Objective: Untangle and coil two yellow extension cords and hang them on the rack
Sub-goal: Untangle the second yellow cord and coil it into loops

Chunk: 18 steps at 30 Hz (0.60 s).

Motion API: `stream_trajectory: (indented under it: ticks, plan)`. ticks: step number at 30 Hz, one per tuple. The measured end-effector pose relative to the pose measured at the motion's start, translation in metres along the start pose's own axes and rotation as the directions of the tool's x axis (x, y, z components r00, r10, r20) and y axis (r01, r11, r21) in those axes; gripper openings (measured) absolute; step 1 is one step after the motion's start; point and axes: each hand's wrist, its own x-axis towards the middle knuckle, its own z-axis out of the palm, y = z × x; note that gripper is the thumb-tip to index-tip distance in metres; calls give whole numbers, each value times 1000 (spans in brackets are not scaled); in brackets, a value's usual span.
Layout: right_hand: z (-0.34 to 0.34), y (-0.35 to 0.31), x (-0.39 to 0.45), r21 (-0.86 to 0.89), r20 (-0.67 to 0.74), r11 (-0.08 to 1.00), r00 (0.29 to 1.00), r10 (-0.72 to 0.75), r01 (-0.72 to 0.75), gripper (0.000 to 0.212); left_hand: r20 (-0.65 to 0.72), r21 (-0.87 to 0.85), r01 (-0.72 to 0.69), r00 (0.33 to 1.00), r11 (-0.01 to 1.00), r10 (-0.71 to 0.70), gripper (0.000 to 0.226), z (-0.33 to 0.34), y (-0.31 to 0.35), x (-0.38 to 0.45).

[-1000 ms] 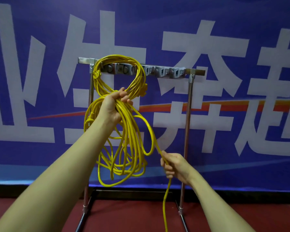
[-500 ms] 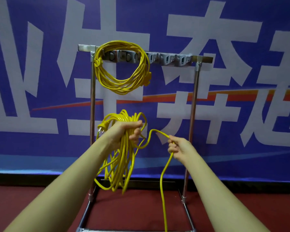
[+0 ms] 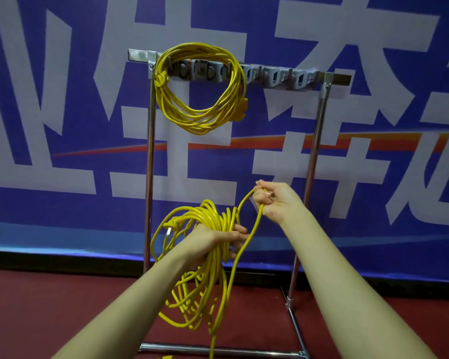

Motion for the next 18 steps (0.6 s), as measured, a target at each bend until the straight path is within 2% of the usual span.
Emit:
stream_trajectory:
  ticks: [5, 9, 11, 14, 18]
  plan:
    - [2, 0, 2, 16, 13, 999, 999, -36, 36, 16, 107, -44, -1, 994, 999, 6, 18, -5, 1, 0]
    - [0, -2, 3, -10, 45, 996, 995, -84, 84, 19, 185, -202, 2, 982, 979, 36, 26, -1, 3, 1]
    - [-4, -3, 2, -52, 43, 991, 992, -119, 121, 17, 194, -228, -11, 979, 974, 56, 26, 2, 6, 2]
    - [-15, -2, 1, -222, 18, 960, 985, -173, 173, 17, 113, -253, -30, 992, 967, 60, 16, 8, 8, 7]
    - [-37, 6, -4, -439, -50, 869, 960, -275, 226, 21, -90, -358, -75, 995, 931, 45, 15, 15, 10, 20]
